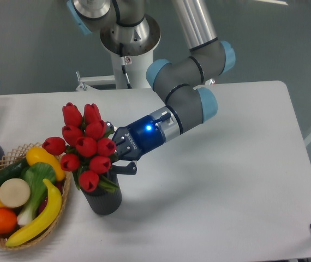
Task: Insert the flowers into the vase
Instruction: 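Lower the tulip stems into the black vase opening, then push the tulips further down into the vase and open the gripper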
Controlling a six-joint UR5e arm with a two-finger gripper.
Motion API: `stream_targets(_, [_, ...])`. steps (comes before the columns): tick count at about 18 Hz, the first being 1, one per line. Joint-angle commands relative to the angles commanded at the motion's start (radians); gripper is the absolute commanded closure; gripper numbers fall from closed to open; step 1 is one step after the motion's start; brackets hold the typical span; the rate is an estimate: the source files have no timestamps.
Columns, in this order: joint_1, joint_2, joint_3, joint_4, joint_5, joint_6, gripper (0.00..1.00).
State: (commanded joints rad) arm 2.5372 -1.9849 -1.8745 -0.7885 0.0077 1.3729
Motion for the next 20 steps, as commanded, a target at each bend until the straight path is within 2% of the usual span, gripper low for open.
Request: stream_targets(20, [0.009, -0.040, -0.012, 0.000, 0.015, 0.002, 0.77])
